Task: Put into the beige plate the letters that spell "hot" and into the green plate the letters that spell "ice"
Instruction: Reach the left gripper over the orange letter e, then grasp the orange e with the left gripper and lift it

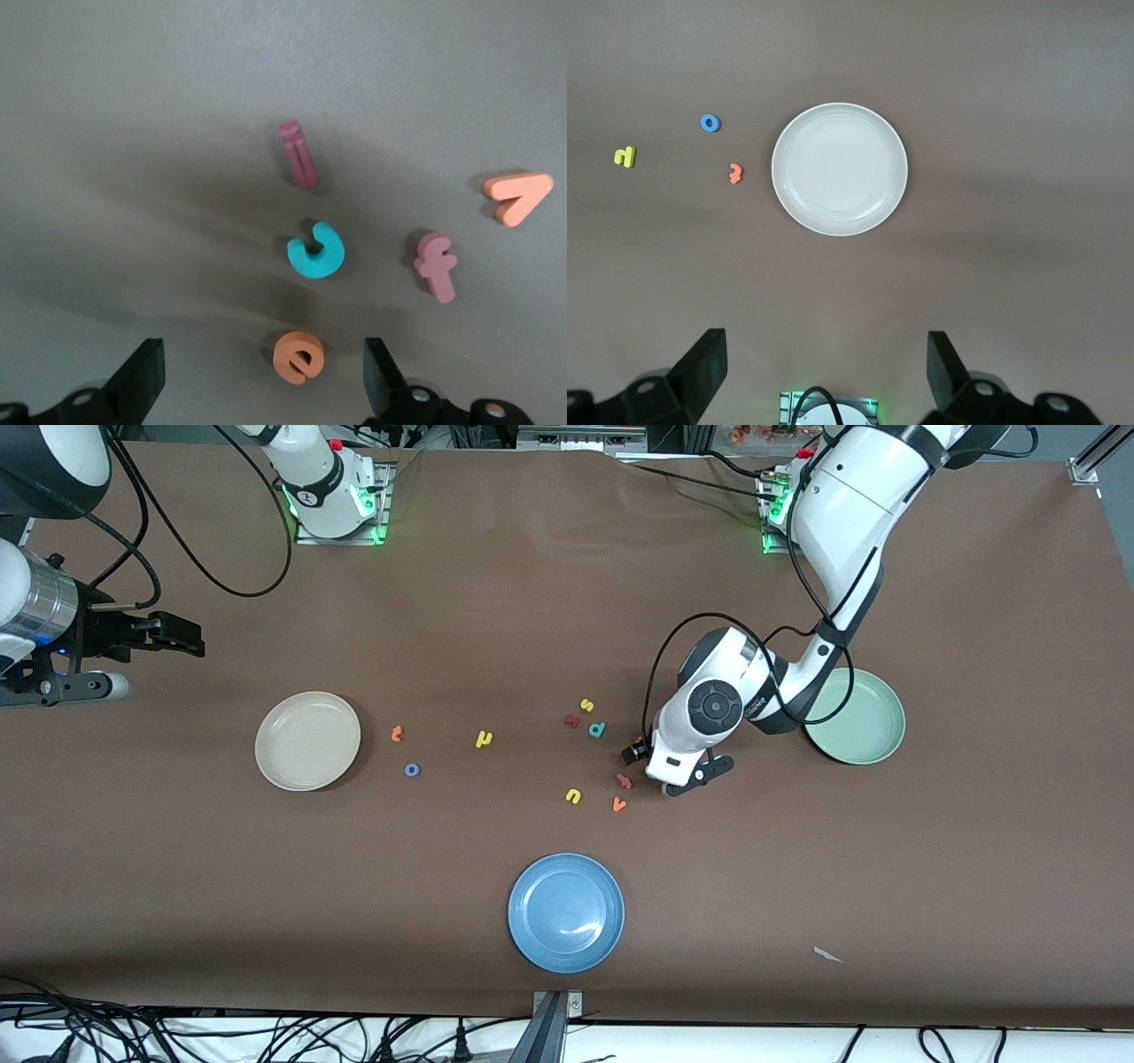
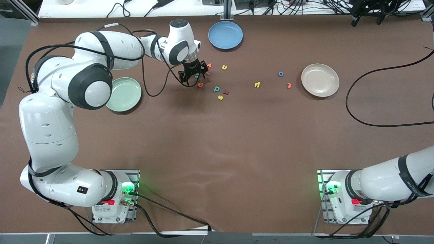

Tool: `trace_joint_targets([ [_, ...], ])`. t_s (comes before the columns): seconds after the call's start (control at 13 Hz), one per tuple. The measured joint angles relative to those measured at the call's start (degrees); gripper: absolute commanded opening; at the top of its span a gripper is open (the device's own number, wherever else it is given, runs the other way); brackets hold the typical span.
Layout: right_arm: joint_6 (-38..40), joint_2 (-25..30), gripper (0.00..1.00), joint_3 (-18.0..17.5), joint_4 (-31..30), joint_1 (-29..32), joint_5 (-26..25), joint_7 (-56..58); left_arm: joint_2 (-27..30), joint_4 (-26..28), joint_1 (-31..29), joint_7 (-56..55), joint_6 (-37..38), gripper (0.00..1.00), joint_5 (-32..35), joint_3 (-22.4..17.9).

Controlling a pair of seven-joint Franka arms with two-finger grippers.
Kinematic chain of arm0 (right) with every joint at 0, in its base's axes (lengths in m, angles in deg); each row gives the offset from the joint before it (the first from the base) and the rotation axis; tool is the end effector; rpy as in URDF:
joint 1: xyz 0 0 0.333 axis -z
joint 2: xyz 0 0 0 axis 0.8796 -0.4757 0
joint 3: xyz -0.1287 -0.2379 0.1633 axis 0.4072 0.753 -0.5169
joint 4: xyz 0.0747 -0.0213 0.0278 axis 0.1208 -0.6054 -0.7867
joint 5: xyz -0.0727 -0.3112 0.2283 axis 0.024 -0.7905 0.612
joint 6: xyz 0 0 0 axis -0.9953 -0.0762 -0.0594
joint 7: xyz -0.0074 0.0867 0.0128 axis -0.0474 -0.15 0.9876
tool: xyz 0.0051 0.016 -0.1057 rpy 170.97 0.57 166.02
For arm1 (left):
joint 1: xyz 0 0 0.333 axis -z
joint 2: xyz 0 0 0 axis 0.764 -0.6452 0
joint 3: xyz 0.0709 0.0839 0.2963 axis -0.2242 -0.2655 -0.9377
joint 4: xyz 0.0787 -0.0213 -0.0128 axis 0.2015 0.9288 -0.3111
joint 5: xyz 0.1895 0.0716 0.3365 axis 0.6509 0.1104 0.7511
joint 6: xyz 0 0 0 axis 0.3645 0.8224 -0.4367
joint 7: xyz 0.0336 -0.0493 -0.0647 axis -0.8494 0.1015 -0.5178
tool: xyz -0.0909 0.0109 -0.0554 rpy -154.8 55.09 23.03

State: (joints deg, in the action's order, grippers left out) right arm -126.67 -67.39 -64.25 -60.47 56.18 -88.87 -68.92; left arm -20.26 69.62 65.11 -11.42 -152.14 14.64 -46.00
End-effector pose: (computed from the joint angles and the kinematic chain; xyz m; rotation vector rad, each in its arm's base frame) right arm 0.5812 0.0302 0.5622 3.1071 0.1460 -0.3189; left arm 0.5645 -0.3433 0.1858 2.9801 0.7507 -0.3188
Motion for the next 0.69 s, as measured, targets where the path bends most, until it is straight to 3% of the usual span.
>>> trace_joint_targets([
  [0.69, 0.0, 0.0, 1.00, 0.0, 0.0, 0.0, 0.0, 0.0, -0.9, 1.1, 1.2, -3.7, -2.4, 0.55, 0.0, 0.0],
])
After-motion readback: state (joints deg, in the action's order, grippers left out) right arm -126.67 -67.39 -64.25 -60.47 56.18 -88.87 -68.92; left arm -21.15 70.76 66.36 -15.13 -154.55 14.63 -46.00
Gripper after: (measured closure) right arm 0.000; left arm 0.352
